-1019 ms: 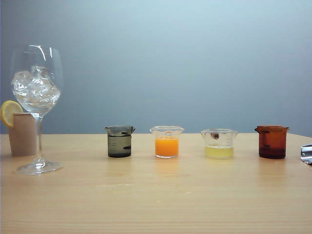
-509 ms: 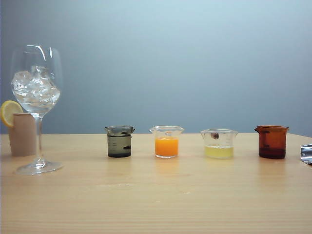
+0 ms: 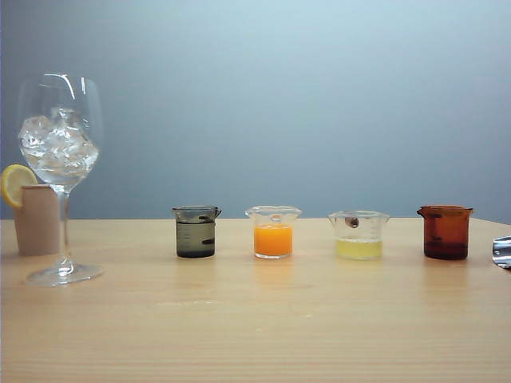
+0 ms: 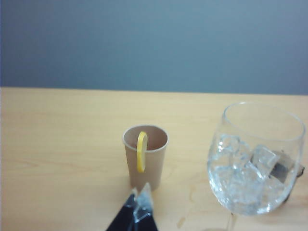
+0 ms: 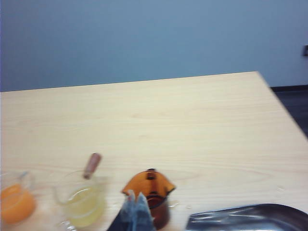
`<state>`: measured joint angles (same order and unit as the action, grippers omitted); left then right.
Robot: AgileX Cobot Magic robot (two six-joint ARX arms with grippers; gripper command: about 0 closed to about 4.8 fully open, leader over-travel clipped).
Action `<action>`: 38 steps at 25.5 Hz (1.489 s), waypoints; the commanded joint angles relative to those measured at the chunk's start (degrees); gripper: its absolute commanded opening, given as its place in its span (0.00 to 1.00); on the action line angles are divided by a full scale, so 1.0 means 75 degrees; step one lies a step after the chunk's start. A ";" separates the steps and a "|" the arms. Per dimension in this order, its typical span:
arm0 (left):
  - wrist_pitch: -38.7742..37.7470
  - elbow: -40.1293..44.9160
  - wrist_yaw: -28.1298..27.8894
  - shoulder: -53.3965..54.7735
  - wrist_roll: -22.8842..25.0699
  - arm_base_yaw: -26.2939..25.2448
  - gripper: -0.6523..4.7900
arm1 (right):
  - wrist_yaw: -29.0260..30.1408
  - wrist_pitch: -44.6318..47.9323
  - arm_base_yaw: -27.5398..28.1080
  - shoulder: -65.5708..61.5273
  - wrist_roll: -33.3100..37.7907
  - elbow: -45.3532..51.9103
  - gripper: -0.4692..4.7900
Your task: Pick up the ice scoop on the desk filled with ice cubes, pour the ice into the goblet, and finally put the scoop back on the table.
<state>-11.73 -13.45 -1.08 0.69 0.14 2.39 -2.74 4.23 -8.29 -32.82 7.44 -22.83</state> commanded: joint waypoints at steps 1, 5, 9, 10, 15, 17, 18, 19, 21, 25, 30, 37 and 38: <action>0.0819 0.0382 -0.0009 0.0000 -0.0163 -0.0006 0.11 | 0.0358 0.0085 -0.0003 0.0017 0.0006 -0.0020 0.07; 0.1070 0.0766 0.0163 0.0000 -0.0163 -0.0006 0.11 | 0.0358 0.0082 -0.0003 0.0017 0.0006 -0.0020 0.07; 0.1300 0.1119 0.0516 0.0000 -0.0329 -0.0006 0.11 | 0.0358 0.0082 -0.0003 0.0017 0.0003 -0.0020 0.07; 0.1314 0.1125 0.0516 0.0000 -0.0326 -0.0006 0.11 | 0.0358 0.0082 -0.0003 0.0017 0.0006 -0.0020 0.07; 0.1463 0.1186 0.0519 -0.0085 -0.0332 -0.0003 0.11 | 0.0358 0.0082 -0.0003 0.0017 0.0006 -0.0020 0.07; 0.1612 0.1297 0.0516 -0.0082 -0.0326 -0.0012 0.11 | 0.0358 0.0079 -0.0003 0.0017 0.0003 -0.0020 0.07; 0.1679 0.1343 0.0516 -0.0079 -0.0326 -0.0012 0.11 | 0.0358 0.0076 -0.0003 0.0017 0.0006 -0.0020 0.07; 0.1749 0.1390 0.0516 -0.0079 -0.0326 -0.0012 0.11 | 0.0358 0.0076 -0.0003 0.0017 0.0003 -0.0020 0.07; 0.2002 0.1527 0.0519 -0.0079 -0.0306 -0.0009 0.11 | 0.0358 0.0070 -0.0003 0.0017 0.0003 -0.0020 0.07; 0.2334 0.1725 0.0423 -0.0079 -0.0274 -0.0015 0.11 | 0.0358 0.0067 -0.0003 0.0017 0.0003 -0.0020 0.07; 0.2063 0.1725 -0.0294 -0.0079 -0.0271 -0.0017 0.11 | 0.0358 0.0067 -0.0003 0.0017 0.0003 -0.0020 0.07; 0.1853 0.1725 -0.0370 -0.0079 -0.0280 -0.0017 0.12 | 0.0358 0.0067 -0.0003 0.0017 0.0006 -0.0020 0.07; 0.1848 0.1725 -0.0364 -0.0079 -0.0280 -0.0015 0.12 | 0.0358 0.0067 -0.0003 0.0017 0.0006 -0.0020 0.07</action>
<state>1.43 -0.36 -3.68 0.10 -2.15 2.39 -0.19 3.99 -8.29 -32.82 7.44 -22.83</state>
